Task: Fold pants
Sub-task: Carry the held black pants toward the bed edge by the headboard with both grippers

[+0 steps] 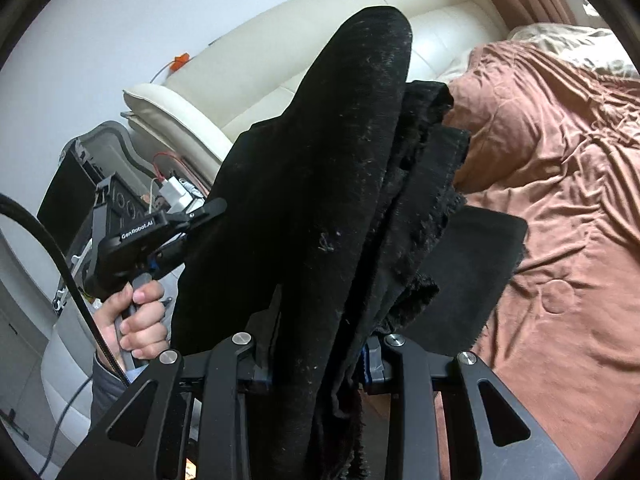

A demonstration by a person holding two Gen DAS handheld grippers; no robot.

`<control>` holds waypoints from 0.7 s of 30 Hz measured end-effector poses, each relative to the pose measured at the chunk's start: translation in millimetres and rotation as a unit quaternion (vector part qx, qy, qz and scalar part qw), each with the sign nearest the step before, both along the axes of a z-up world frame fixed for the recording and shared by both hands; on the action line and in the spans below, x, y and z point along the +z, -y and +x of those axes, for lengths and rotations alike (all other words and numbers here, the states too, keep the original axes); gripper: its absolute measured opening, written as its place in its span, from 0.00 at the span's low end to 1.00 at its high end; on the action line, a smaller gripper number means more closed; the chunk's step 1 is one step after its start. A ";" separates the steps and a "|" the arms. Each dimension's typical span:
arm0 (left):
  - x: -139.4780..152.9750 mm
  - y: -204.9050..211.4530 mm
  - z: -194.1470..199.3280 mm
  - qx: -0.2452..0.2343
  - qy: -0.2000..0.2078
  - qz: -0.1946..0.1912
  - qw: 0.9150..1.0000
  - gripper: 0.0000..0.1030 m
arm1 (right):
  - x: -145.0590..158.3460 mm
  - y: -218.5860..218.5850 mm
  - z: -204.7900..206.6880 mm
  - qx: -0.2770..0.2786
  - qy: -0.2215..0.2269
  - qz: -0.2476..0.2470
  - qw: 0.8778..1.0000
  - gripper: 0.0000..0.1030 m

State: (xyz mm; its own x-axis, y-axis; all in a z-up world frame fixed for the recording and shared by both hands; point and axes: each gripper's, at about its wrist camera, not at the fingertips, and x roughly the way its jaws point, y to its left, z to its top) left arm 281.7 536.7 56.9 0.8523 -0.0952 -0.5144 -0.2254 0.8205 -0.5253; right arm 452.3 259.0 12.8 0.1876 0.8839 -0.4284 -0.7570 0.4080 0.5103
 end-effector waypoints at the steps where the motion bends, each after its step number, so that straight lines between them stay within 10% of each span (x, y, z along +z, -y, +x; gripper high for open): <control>1: -3.0 -2.4 5.5 0.000 -0.006 0.004 1.000 0.22 | -2.5 -3.8 2.3 0.000 -0.002 -0.001 1.000 0.26; 21: -81.5 -38.1 126.1 -0.031 -0.100 0.034 0.994 0.22 | -79.2 -76.7 91.7 -0.018 -0.067 -0.009 0.998 0.26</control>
